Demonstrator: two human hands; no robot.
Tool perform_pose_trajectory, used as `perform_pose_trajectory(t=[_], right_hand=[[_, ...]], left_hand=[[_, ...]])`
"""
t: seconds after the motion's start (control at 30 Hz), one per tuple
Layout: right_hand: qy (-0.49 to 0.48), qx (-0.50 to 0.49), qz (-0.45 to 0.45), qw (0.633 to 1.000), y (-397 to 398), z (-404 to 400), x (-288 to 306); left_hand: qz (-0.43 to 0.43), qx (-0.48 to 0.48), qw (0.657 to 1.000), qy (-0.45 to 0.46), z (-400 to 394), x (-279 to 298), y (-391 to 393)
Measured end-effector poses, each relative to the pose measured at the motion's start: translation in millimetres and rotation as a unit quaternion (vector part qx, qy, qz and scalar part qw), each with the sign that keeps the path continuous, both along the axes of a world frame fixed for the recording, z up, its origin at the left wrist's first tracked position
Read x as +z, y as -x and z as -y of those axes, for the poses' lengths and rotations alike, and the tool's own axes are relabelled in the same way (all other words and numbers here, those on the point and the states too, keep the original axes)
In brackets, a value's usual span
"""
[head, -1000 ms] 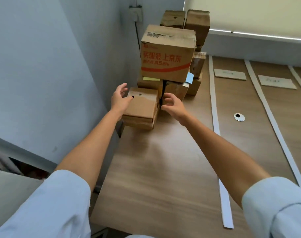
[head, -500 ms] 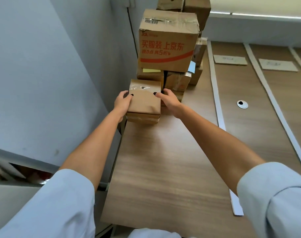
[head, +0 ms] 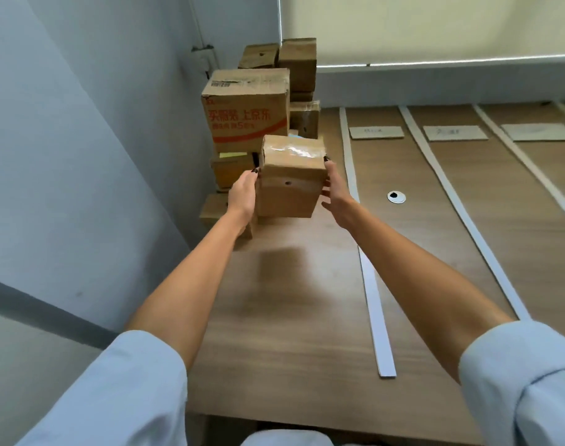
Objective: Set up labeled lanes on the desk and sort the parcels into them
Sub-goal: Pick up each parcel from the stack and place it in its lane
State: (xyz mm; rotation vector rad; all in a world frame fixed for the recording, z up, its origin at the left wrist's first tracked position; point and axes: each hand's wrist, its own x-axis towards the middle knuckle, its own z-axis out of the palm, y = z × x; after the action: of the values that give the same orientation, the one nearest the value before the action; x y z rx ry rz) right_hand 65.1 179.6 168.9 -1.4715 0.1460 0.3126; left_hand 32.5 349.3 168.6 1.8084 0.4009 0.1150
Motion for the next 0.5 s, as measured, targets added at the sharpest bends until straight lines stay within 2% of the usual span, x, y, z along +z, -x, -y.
perform_pose_trajectory(t=[0.2,0.3,0.43,0.5], right_hand=[[0.038,-0.062,-0.007,0.997,22.8,112.3,-4.7],[-0.020,-0.065,-0.005,0.998,37.9,165.6,-8.3],[-0.101,0.005,0.026,0.995,54.9,225.2,-11.9],[-0.126,0.005,0.036,0.991,60.2,247.7,-12.4]], left_hand=[[0.049,0.012,0.997,0.066,112.4,5.0,20.1],[0.077,-0.002,0.995,0.067,166.0,11.8,31.1],[0.067,-0.021,0.997,0.026,209.3,3.6,29.3],[0.058,-0.018,0.998,0.032,227.3,5.3,29.3]])
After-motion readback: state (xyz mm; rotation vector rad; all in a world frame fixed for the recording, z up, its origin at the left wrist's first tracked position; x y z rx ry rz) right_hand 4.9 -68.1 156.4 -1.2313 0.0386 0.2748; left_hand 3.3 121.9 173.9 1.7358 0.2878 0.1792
